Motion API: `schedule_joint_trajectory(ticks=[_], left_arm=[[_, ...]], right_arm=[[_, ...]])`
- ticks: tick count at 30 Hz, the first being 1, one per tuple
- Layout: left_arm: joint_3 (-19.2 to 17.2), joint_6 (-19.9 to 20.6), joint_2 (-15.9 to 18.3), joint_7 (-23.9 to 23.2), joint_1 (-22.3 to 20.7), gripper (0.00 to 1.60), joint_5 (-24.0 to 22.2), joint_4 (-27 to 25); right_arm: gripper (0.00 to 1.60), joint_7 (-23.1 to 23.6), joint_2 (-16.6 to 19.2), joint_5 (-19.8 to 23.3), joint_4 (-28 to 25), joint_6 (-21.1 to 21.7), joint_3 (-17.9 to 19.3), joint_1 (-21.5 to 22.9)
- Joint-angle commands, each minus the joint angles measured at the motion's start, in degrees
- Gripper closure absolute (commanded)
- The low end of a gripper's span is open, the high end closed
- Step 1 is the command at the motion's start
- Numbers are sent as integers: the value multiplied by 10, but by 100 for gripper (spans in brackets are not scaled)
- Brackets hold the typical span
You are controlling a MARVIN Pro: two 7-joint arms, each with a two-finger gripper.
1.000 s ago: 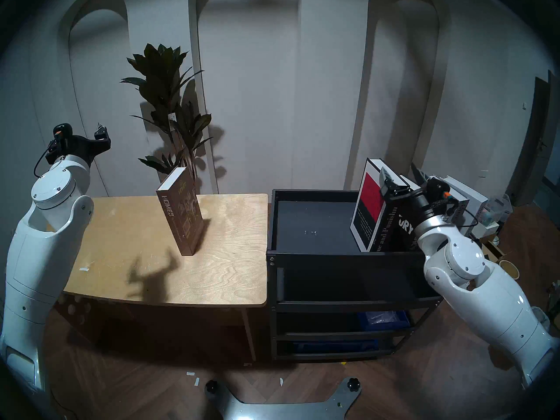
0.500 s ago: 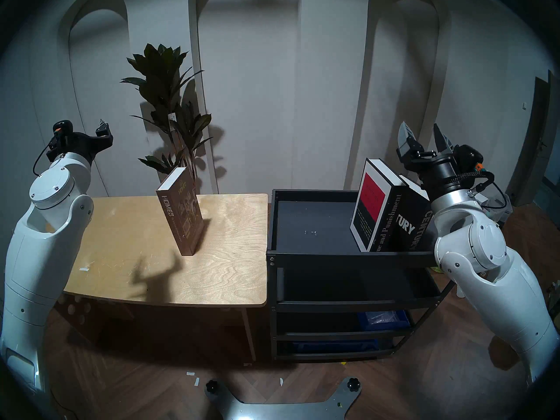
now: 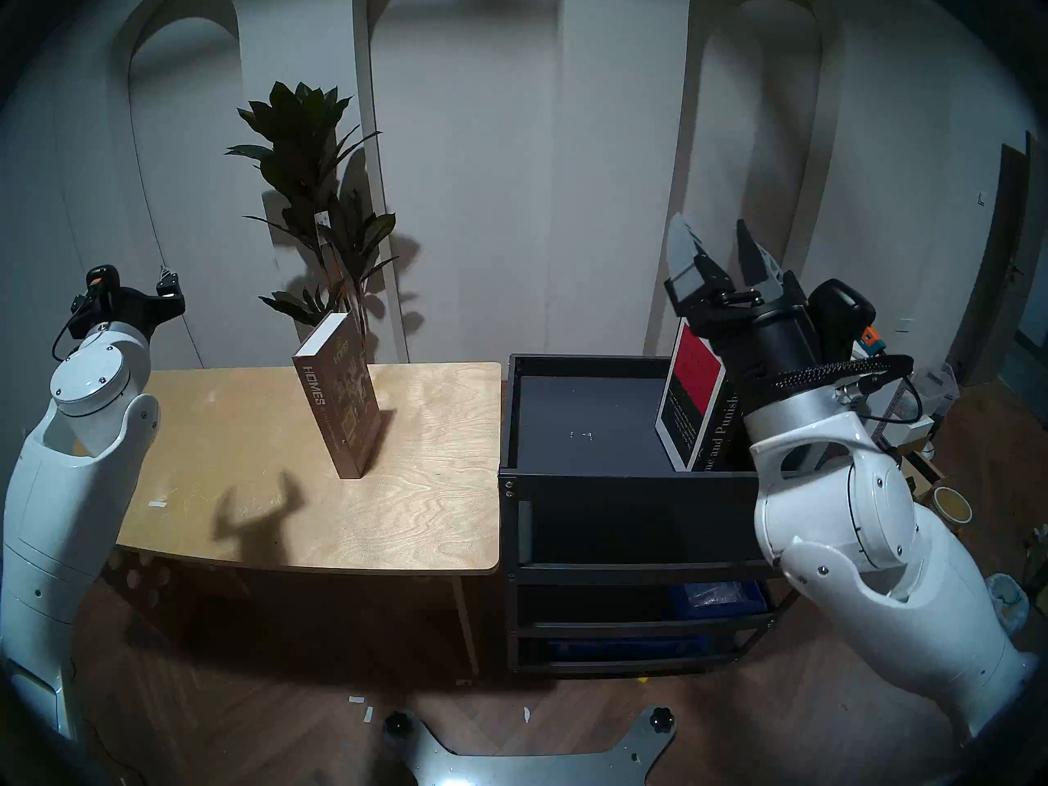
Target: Move the books from the display table onto the shelf, standing them upright with spines facing out and tallest at one end
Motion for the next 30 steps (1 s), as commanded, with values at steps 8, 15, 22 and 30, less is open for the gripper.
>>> schedule_joint_trajectory(ticks=[8, 15, 22, 30], left_arm=[[-95, -51, -48, -72, 63, 0, -70, -104], [-93, -51, -72, -124, 81, 0, -136, -157], [-117, -44, -93, -152, 143, 0, -158, -217], [-129, -43, -101, -159, 170, 0, -151, -259]], right_arm=[[0, -63, 18, -78, -31, 43, -75, -82], [0, -83, 40, -92, -31, 57, -102, -120], [0, -104, 86, -117, -31, 49, -112, -172], [0, -151, 139, -134, -31, 14, -91, -228]])
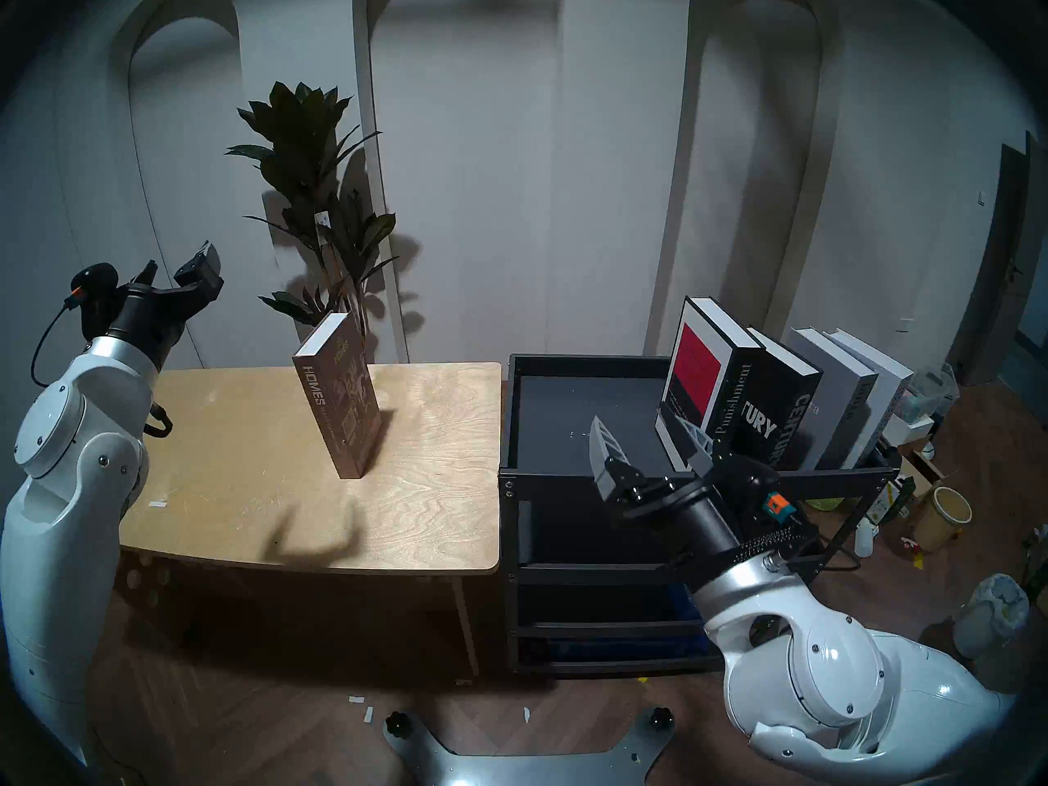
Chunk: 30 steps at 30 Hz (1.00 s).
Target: Move the books from the display table onto the shelf, standing them upright with spines facing out and tallest at one end
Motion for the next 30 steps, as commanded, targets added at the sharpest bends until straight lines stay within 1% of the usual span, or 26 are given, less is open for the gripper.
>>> schedule_joint_trajectory(ticks=[1, 9, 14, 16, 20, 21, 23, 25, 26, 30], left_arm=[[-14, 0, -6, -11, 31, 0, 10, -39], [8, 4, -15, -22, 66, 0, 22, -52], [30, 5, -18, -29, 87, 0, 32, -58], [35, 4, -19, -30, 91, 0, 34, -59], [55, 2, -22, -34, 104, 0, 42, -63], [55, 2, -22, -34, 104, 0, 42, -63], [67, 0, -23, -37, 108, 0, 47, -67], [70, 0, -23, -37, 109, 0, 49, -68], [78, -2, -23, -40, 112, 0, 53, -72], [94, -6, -22, -44, 112, 0, 62, -83]], right_arm=[[0, -41, 53, -20, -11, -40, 28, -61], [0, -102, 76, -30, -11, -85, 80, -82], [0, -139, 92, -25, -11, -96, 98, -113], [0, -147, 95, -23, -10, -97, 101, -120], [0, -182, 112, -22, 13, -102, 107, -154], [0, -182, 112, -22, 13, -102, 107, -154], [0, -202, 119, -20, 28, -107, 109, -173], [0, -208, 121, -19, 34, -109, 110, -179], [0, -221, 128, -17, 49, -114, 111, -193], [0, -247, 142, -14, 84, -128, 112, -224]])
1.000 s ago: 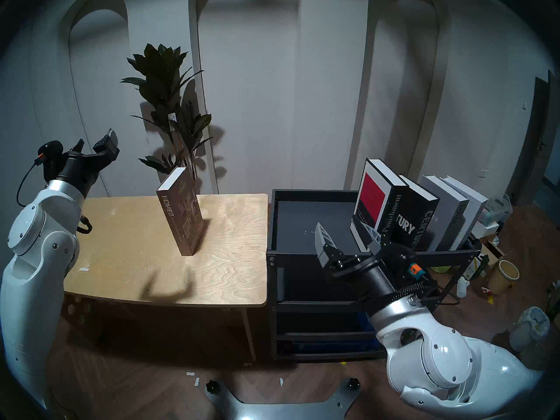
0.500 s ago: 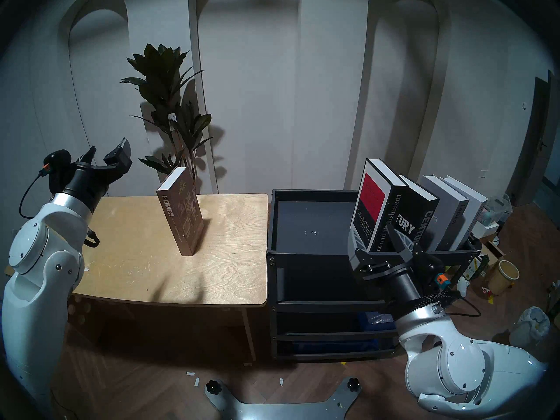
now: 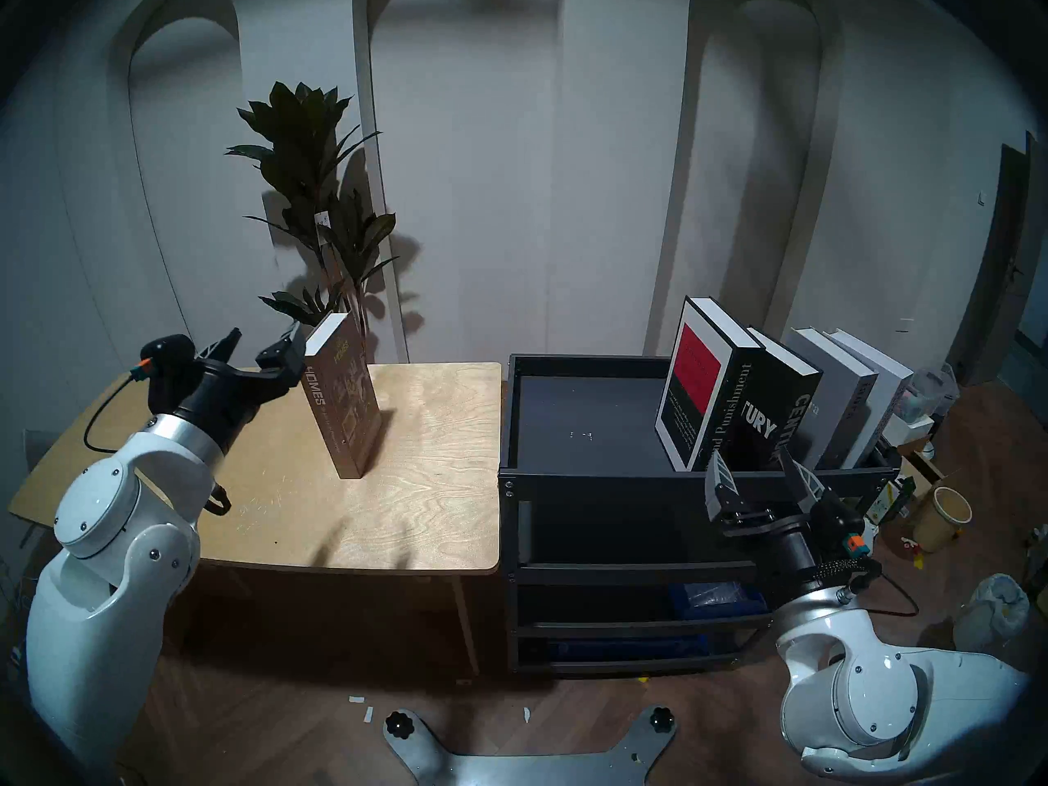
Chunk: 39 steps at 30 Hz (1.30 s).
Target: Move the books from the display table onto the shelf, standing them upright with spines facing out and tallest at one end
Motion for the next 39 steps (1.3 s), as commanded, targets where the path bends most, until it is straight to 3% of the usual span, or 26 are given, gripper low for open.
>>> schedule_joint_trajectory(ticks=[1, 5, 11, 19, 24, 30, 39], left_arm=[[13, -9, 5, -7, 4, 0, 15, -25], [29, -13, 7, -10, 2, 0, 27, -37], [54, -28, 10, -10, -1, 0, 60, -51], [78, -48, 7, -2, -4, 0, 98, -56], [96, -65, 3, 7, -4, 0, 128, -57], [114, -94, -5, 29, -9, 0, 179, -54], [123, -122, -11, 42, -6, 0, 219, -46]], right_arm=[[0, -37, 31, 6, 35, -23, 8, -62], [0, -55, 46, 9, 66, -44, 6, -88], [0, -65, 77, 10, 104, -112, 16, -126], [0, -57, 106, -5, 107, -180, 35, -145], [0, -33, 123, -12, 103, -229, 44, -153], [0, 43, 147, 6, 110, -292, 48, -162], [0, 87, 159, 48, 122, -299, 71, -177]])
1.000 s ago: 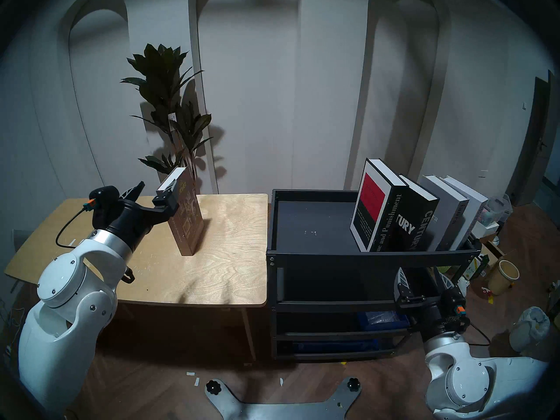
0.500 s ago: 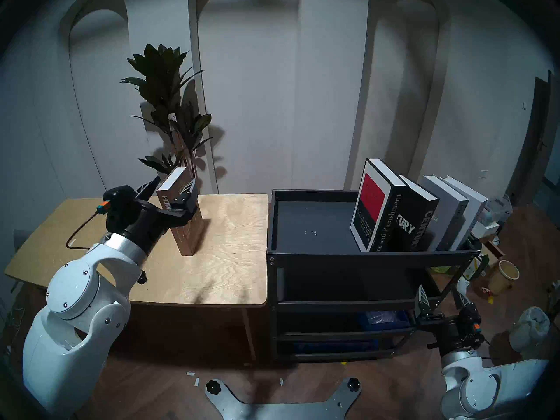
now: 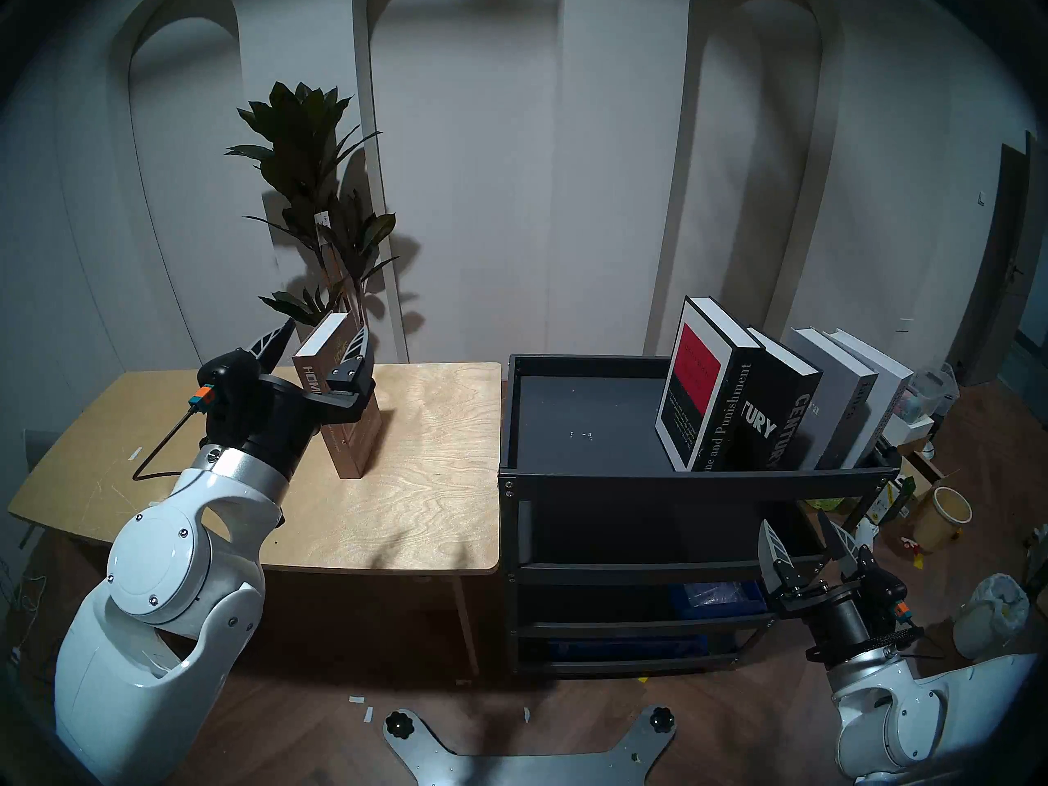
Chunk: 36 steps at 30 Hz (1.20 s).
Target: Move the books from the display table onto the shelf, standing them upright with spines facing out and tallest at one end
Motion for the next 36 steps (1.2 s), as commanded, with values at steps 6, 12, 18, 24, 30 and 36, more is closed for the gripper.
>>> schedule_joint_trajectory(ticks=[6, 12, 18, 24, 30, 36], left_arm=[[6, -42, -6, 11, -9, 0, 46, 3], [5, -45, -6, 12, -14, 0, 49, 8], [5, -49, -3, 7, -16, 0, 50, 17], [22, -63, -2, -3, 0, 0, 66, 44], [68, -86, 0, -20, -30, 0, 90, 94], [58, -80, 6, -37, -75, 0, 76, 153]], right_arm=[[0, 66, 28, 59, 13, -14, 36, -32], [0, 93, 24, 79, 16, -14, 51, -42], [0, 126, 15, 101, 20, -14, 71, -57], [0, 156, 4, 119, 22, -14, 93, -73], [0, 181, -7, 134, 24, -14, 112, -86], [0, 194, -11, 142, 25, -14, 117, -89]])
